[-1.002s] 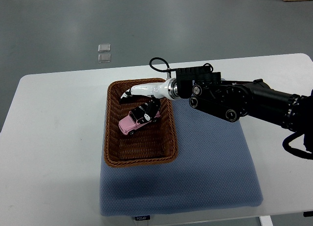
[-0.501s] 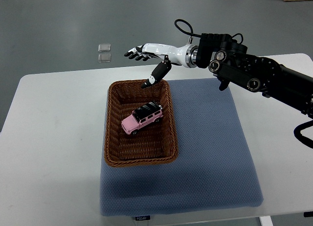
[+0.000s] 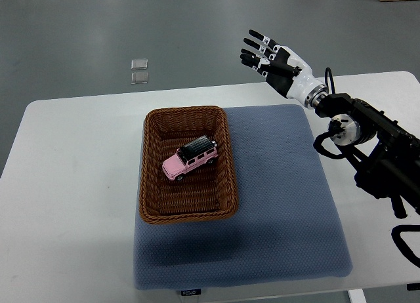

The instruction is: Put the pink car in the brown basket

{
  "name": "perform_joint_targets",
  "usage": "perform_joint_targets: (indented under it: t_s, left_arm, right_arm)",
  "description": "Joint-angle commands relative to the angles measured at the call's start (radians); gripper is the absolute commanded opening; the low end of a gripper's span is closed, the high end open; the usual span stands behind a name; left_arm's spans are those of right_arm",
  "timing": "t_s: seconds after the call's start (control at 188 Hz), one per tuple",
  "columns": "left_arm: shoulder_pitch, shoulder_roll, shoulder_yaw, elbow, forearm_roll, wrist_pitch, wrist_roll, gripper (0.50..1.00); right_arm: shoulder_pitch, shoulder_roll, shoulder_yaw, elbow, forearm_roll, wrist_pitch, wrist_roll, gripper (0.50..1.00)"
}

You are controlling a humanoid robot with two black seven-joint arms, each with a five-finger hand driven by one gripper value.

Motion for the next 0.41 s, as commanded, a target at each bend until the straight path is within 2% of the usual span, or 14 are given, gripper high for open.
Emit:
perform_joint_targets:
  t_s: [0.0, 0.171, 0.4]
  left_arm:
    - [0.0, 0.0, 0.0, 0.004, 0.0, 0.0, 0.0, 1.0]
    - [0.0, 0.0, 0.0, 0.002, 0.0, 0.0, 0.0, 1.0]
    - [0.0, 0.0, 0.0, -0.002, 0.0, 0.0, 0.0, 1.0]
  right_arm:
    - [-0.044, 0.001, 0.03, -0.02, 0.103, 0.003, 0.008, 0.911]
    - [-0.069, -0.001, 0.03, -0.1, 0.203, 0.013, 0.067, 0.913]
    - [-0.093, -0.002, 0.028, -0.14, 0.229, 0.036, 0.071, 0.911]
